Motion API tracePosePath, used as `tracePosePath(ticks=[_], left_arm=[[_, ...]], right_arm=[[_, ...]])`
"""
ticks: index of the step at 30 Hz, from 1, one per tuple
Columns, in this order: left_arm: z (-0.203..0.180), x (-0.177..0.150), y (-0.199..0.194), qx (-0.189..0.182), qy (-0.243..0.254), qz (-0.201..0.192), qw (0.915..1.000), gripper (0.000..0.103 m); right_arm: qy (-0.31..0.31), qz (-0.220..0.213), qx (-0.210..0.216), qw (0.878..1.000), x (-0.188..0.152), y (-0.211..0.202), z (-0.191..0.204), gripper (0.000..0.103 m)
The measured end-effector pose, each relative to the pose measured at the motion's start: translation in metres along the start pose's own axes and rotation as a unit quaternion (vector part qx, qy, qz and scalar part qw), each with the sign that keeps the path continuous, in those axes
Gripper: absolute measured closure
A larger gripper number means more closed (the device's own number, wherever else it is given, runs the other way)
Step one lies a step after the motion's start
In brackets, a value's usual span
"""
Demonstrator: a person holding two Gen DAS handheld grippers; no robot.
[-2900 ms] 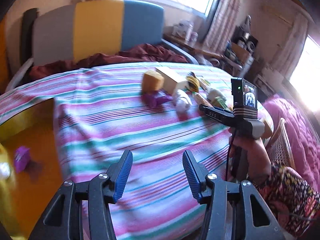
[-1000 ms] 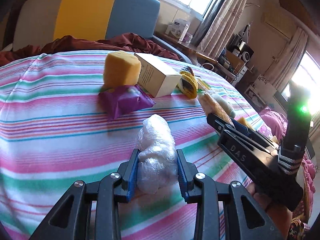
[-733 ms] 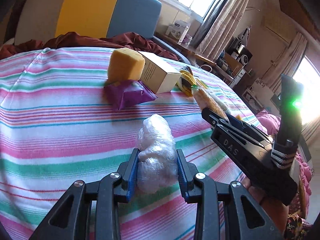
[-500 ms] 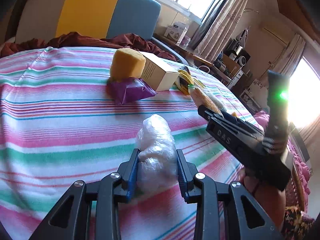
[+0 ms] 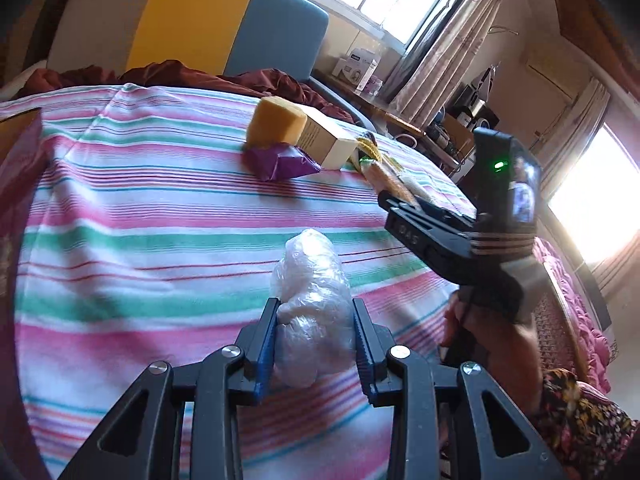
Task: Organize objects
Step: 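Carry bundle into gold tray and open left tool while right carries cracker packet toward tray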
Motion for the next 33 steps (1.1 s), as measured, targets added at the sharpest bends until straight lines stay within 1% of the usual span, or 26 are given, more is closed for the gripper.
tracePosePath(ticks=[4, 8, 13, 17, 23, 29, 32, 33], left_arm=[[0.007, 0.001, -0.027, -0.002, 0.003, -0.024, 0.9997, 0.069], [0.015, -0.001, -0.053, 0.014, 0.015, -0.050, 0.9985, 0.069], [0.036, -0.001, -0.082, 0.029, 0.009, -0.076, 0.9967, 0.069], [0.061, -0.001, -0.100, 0.048, -0.012, -0.086, 0.9950, 0.069], [0.108, -0.002, -0.122, 0.081, -0.052, -0.095, 0.9908, 0.069], [0.158, -0.006, -0.144, 0.117, -0.083, -0.097, 0.9849, 0.069], [0.177, -0.008, -0.151, 0.124, -0.103, -0.097, 0.9821, 0.069], [0.185, -0.009, -0.152, 0.127, -0.110, -0.092, 0.9815, 0.069]], right_arm=[[-0.018, 0.003, -0.004, 1.000, 0.000, 0.000, 0.006, 0.065], [-0.033, 0.003, -0.003, 0.999, 0.000, 0.000, 0.012, 0.065], [-0.041, 0.004, -0.008, 0.999, -0.001, 0.000, 0.015, 0.065], [-0.050, 0.002, -0.008, 0.999, 0.000, 0.000, 0.019, 0.065], [-0.078, -0.017, 0.002, 0.997, 0.000, -0.011, 0.032, 0.065], [-0.112, -0.012, -0.002, 0.994, -0.004, -0.013, 0.046, 0.065], [-0.122, -0.009, -0.003, 0.992, -0.005, -0.013, 0.051, 0.065], [-0.125, -0.008, -0.002, 0.992, -0.006, -0.013, 0.052, 0.065]])
Point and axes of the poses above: each gripper's, at about its wrist camera, not at the fingertips, and y roughly the way its jaws point, z to its left, x to its top, the point moved 6 cm from there along y, roughly the way its jaws point, and after that the axes turned 11 degrees about x, right-handed, at the moved point
